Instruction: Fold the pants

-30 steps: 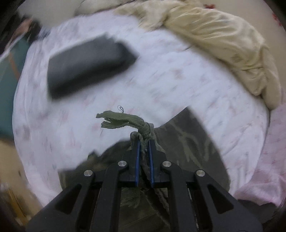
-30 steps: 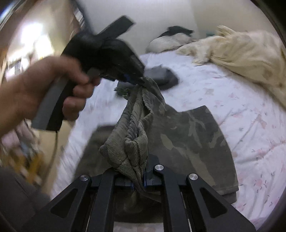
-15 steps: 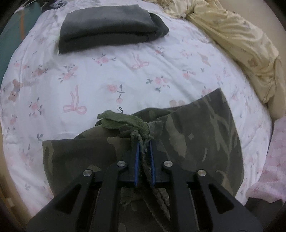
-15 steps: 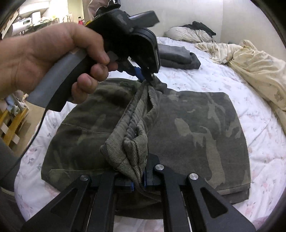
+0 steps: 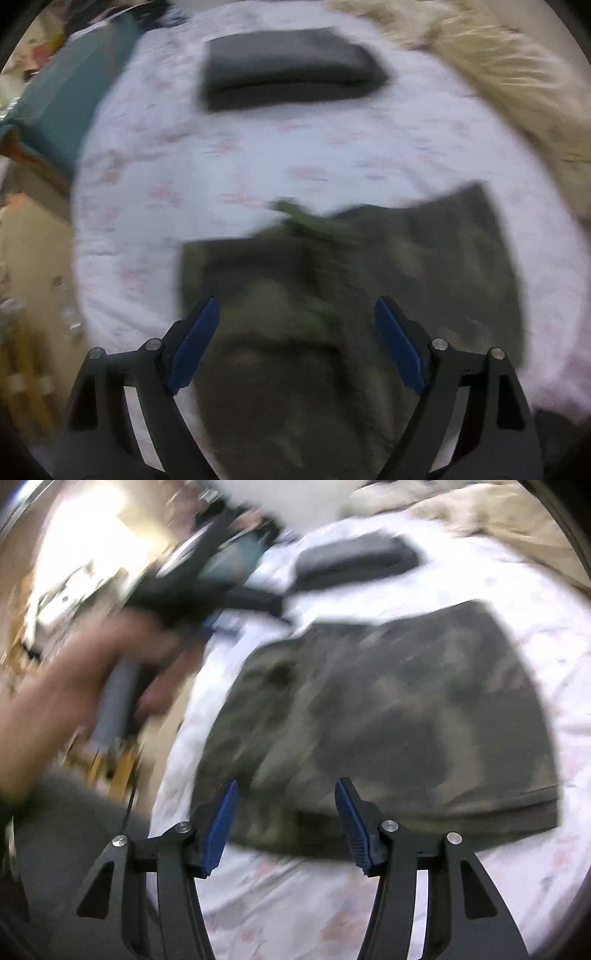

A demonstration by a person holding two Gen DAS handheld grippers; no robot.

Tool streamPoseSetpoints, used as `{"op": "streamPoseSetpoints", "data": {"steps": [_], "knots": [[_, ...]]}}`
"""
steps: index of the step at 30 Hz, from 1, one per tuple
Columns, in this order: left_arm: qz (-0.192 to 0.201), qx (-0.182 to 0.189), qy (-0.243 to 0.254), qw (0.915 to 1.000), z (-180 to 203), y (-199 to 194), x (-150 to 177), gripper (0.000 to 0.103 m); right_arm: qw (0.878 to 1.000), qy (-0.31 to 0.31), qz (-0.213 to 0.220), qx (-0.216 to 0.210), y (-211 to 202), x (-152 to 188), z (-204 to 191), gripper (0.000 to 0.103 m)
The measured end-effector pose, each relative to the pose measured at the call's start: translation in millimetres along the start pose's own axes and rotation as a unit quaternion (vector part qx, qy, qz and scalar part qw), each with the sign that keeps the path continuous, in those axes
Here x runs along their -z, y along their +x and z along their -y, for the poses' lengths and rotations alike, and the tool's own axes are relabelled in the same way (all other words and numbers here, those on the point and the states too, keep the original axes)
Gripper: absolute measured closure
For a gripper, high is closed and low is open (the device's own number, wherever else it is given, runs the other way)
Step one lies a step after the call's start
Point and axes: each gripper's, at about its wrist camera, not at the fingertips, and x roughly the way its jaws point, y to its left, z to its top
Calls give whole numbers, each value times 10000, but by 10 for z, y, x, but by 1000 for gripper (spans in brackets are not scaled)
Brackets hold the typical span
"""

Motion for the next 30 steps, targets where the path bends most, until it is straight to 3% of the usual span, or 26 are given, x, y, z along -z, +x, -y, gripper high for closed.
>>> {"op": "streamPoseSetpoints", "data": {"steps": [1,3,5,6,7,10,13,14,16,18,19,21,23,25,26,27,30], "knots": [[60,256,104,9996,112,-49,93,22,9998,166,117,72,-5,-79,88,57],[-68,213,248,9994,287,6,280,34,9987,499,-19,51,172,-222,272,89],[-505,154,175,9985,348,228,458,54,9954,783,-550,34,532,-242,430,92],[-961,202,99,9951,348,424,615,61,9928,920,-773,3,656,-208,493,92],[-1136,263,45,9932,329,519,718,66,9907,1016,-908,41,736,-140,535,94],[-925,-126,460,9946,431,540,922,66,9843,1203,-1285,131,811,86,597,101],[-696,-490,861,9926,577,431,1038,65,9813,1286,-1427,135,684,160,583,101],[-634,-477,795,9937,577,374,1041,66,9827,1331,-1273,194,552,124,600,94],[-448,-256,564,9971,552,248,1004,66,9862,1394,-800,393,269,30,745,93],[-339,-180,514,9979,552,224,963,66,9824,1475,-366,1083,-1,-121,984,93],[-346,-152,564,9977,560,244,954,66,9756,1587,-315,1482,-64,-182,1156,93],[-595,-209,621,9961,557,399,1000,65,9604,1961,-564,1897,-30,-223,1463,93],[-542,-130,378,9977,497,443,1050,59,9346,2351,-1306,2327,187,-150,1810,98],[-575,-93,288,9979,447,439,1028,57,9246,2842,-1396,2119,172,-134,1945,101],[-582,-79,286,9979,428,435,1025,56,9273,2705,-1348,2208,145,-222,1918,92],[-595,-64,271,9978,413,438,1022,56,9368,2422,-1082,2282,90,-396,1851,92],[-632,-36,253,9977,358,473,995,56,9617,2089,-531,1695,104,-940,1779,92]]}}
